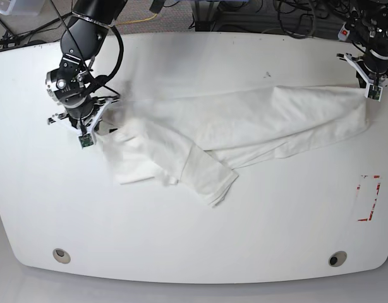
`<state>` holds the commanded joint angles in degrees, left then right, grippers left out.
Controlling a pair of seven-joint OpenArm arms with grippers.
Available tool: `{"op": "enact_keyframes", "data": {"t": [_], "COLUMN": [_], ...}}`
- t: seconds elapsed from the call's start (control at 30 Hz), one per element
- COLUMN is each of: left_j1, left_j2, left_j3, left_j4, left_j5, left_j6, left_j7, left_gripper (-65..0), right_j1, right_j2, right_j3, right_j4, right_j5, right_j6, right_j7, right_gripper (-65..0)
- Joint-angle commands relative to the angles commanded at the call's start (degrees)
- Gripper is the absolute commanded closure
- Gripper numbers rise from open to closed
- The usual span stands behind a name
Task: Fold the T-shirt properly
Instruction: 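Stretch the lifted shirt between both grippers and lay it on the table, then regrasp the shirt edge with the right gripper near the bunched fabric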
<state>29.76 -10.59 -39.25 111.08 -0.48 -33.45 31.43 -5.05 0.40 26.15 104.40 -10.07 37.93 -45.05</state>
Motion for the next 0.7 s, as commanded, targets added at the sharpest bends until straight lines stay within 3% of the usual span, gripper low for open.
{"op": "enact_keyframes", "data": {"t": [0.1, 0.17, 0.23, 0.33, 0.4, 0.5, 0.6, 0.7], "left_j1": [0.4, 0.5, 0.5, 0.5, 0.5, 0.5, 0.4, 0.2], "left_j2": [0.3, 0.3, 0.3, 0.1, 0.0, 0.0, 0.0, -0.1], "left_j3": [-0.2, -0.4, -1.7, -2.0, -2.2, -2.3, -2.1, -2.3], "left_j4": [0.0, 0.0, 0.0, 0.0, 0.0, 0.0, 0.0, 0.0], "left_j5": [0.0, 0.0, 0.0, 0.0, 0.1, 0.1, -0.2, -0.3], "left_j6": [0.0, 0.0, 0.0, 0.0, 0.0, 0.0, 0.0, 0.0], "left_j7": [-0.1, -0.1, -0.1, 0.2, 0.2, 0.2, 0.2, 0.2], "left_gripper": [0.0, 0.0, 0.0, -0.1, -8.6, -30.1, -44.0, -43.5], "right_j1": [-0.6, -0.7, -0.8, -1.7, -2.5, -3.7, -4.0, -4.7], "right_j2": [-0.4, -0.4, -0.4, -0.4, -0.4, -1.8, -2.0, -1.9], "right_j3": [0.0, 0.0, 0.0, -0.1, -0.4, -0.5, -2.3, -7.7], "right_j4": [0.0, 0.0, 0.0, 1.8, 4.8, 7.6, 8.4, 8.4], "right_j5": [0.0, 0.0, 0.0, 0.0, 0.1, 3.6, 5.9, 5.9], "right_j6": [2.07, 2.07, 2.07, 2.07, 2.07, 2.07, 2.07, 2.07], "right_j7": [0.0, 0.0, -0.1, -1.3, -2.1, -2.5, -2.5, -2.5], "right_gripper": [0.0, -1.4, -7.1, -21.2, -34.1, -50.9, -53.4, -50.9]}}
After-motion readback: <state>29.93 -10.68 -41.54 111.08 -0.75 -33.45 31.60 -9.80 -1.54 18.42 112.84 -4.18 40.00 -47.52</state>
